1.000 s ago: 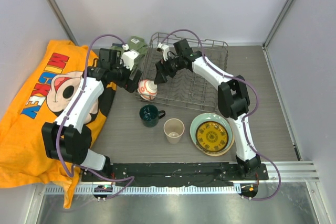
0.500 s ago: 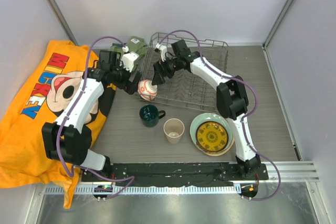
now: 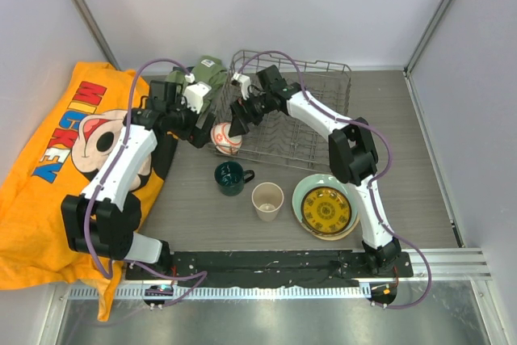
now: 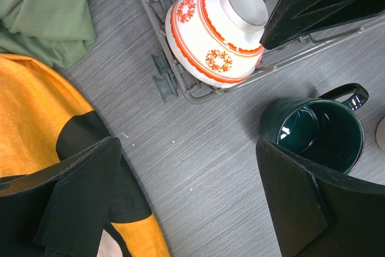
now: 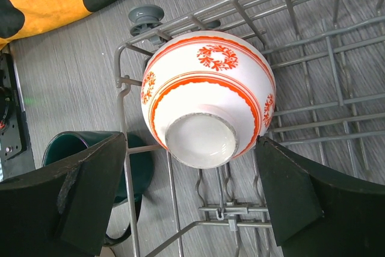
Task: Unload the mixed dishes from the dish rack
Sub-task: Pick up the bowl from the dish rack.
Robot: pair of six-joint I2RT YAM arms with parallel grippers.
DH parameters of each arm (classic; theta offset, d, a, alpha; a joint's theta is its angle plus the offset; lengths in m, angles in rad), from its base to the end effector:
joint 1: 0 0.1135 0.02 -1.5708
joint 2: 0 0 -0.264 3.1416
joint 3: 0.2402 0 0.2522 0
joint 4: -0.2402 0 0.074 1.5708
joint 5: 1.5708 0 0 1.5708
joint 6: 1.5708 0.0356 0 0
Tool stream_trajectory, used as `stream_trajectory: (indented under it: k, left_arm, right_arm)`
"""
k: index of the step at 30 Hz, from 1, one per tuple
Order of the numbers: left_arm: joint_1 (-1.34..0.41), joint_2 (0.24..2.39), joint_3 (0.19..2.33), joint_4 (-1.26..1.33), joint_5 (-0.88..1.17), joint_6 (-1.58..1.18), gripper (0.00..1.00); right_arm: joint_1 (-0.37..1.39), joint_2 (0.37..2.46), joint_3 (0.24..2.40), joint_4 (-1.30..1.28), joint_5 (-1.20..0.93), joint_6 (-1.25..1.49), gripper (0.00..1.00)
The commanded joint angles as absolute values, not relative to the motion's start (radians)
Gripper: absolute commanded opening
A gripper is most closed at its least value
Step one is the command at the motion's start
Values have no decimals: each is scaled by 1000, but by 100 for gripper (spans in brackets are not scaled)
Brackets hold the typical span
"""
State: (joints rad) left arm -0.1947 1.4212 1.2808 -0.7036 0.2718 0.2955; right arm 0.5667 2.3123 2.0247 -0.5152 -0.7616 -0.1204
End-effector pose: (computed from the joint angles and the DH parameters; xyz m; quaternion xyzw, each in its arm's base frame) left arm 0.2960 -0.0681 0.3188 0.2714 0.8867 -0.1087 0.3581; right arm 0.4251 0.2996 0.2245 -0.4210 0.7636 0.4130 0.2629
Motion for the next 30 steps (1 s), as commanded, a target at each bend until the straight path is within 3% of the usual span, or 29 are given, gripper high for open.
stream_trajectory:
  k: [1,30]
  left_arm:
    - [-186,1384,1270,-670,287,307,100]
    - [-169,1384,1236,-646,311,310,100]
  right_arm:
    - [574,2306,2052,-485,-775,-115,94]
    - [581,2338,2062,-495,-773,-126,90]
